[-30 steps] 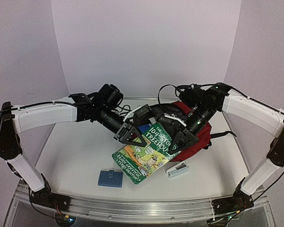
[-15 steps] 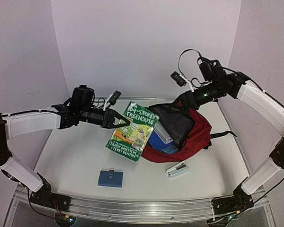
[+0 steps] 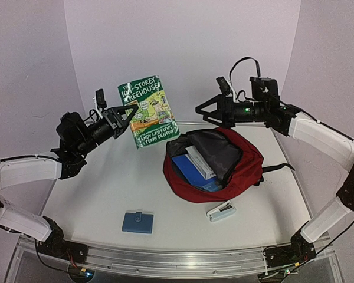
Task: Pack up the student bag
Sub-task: Pick up the book from the center of the board, then place the book in the student bag.
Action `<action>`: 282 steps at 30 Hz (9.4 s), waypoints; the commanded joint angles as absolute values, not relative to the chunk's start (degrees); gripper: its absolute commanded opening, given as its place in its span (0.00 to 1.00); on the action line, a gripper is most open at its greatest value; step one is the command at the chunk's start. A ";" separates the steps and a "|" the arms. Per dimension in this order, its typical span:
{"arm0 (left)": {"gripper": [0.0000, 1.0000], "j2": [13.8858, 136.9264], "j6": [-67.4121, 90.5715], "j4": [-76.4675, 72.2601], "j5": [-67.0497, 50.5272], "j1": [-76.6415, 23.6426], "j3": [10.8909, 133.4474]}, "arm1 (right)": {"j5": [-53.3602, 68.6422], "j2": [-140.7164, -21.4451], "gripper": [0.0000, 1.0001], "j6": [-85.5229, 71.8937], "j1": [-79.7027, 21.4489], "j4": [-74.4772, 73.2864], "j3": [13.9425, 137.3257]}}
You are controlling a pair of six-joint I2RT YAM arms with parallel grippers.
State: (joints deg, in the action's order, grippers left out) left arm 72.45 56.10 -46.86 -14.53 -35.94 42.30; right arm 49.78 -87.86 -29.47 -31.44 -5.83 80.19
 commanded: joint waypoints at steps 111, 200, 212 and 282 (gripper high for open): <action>0.00 62.58 53.98 -2.72 -18.50 -36.32 47.05 | 8.96 -101.43 0.68 9.07 -35.58 -47.41 99.62; 0.63 107.19 63.50 -7.48 -10.82 -46.67 74.20 | 7.62 -107.19 0.00 8.78 -39.92 -43.46 107.95; 0.30 113.61 63.95 -14.74 -17.08 -47.44 76.51 | 9.66 -107.27 0.00 8.72 -39.94 -43.33 107.41; 0.74 88.92 53.27 10.59 -1.89 -42.19 58.36 | 22.05 -111.66 0.76 4.11 -24.75 -47.46 95.72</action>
